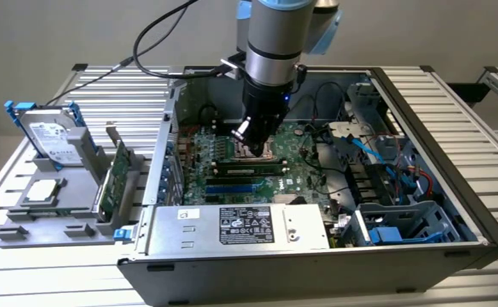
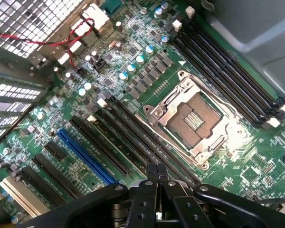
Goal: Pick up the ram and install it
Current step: 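Press down the ram until it locks into place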
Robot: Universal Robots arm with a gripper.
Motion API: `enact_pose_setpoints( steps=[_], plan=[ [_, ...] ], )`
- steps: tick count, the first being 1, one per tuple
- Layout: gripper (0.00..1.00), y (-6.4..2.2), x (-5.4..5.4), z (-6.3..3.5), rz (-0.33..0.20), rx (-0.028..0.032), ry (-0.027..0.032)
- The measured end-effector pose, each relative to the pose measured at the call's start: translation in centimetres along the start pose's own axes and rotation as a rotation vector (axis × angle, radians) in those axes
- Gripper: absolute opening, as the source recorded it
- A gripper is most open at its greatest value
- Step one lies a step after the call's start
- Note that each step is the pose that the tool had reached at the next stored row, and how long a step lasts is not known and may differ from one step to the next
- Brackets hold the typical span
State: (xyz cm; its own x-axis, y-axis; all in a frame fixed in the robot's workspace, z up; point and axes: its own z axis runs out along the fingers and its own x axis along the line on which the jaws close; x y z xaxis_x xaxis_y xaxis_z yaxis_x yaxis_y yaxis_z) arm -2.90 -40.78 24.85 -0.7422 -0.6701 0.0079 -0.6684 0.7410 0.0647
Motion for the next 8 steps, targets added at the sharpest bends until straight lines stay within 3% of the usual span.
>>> enact_pose_setpoints(
  steps=[8],
  plan=[
    [0.11,-0.01,0.00,0.10,0.130,-0.0009,-0.0083]
  ],
)
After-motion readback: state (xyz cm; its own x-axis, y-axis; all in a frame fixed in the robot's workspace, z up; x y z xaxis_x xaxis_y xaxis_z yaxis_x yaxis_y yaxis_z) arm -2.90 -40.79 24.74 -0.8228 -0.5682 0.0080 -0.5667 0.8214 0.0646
